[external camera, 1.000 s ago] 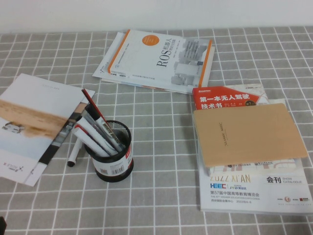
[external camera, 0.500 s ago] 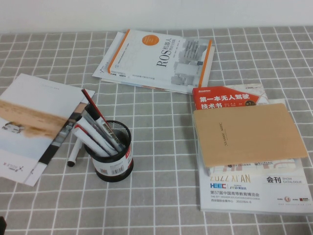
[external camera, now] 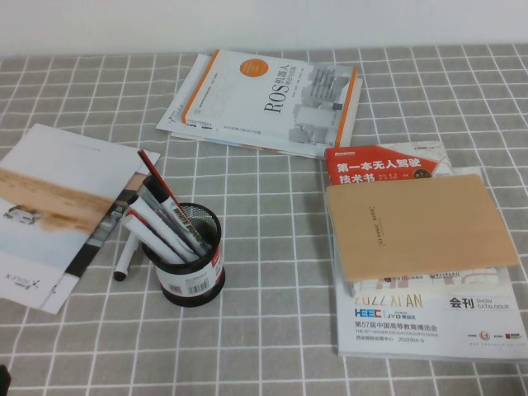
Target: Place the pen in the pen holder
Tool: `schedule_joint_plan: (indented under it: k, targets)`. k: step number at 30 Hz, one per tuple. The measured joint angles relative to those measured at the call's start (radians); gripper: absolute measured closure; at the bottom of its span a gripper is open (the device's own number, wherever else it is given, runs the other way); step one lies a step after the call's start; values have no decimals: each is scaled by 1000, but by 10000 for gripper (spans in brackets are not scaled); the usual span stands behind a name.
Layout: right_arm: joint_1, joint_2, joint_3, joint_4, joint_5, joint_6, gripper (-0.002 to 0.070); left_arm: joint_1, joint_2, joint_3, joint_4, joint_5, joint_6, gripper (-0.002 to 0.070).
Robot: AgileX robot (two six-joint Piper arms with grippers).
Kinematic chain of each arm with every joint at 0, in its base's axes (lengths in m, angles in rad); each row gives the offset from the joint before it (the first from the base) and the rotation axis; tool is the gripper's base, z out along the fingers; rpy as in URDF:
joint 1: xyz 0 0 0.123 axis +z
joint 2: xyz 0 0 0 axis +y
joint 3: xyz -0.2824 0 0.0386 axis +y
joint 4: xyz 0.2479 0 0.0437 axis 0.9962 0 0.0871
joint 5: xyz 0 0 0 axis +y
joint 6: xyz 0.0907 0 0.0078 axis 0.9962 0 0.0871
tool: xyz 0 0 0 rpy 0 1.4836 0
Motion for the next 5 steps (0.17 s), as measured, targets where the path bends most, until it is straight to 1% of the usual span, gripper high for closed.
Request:
schedule_joint_plan:
  k: [5]
  targets:
    - [0, 0, 0, 0, 0, 0, 689, 0, 0, 0, 0, 0, 0, 678]
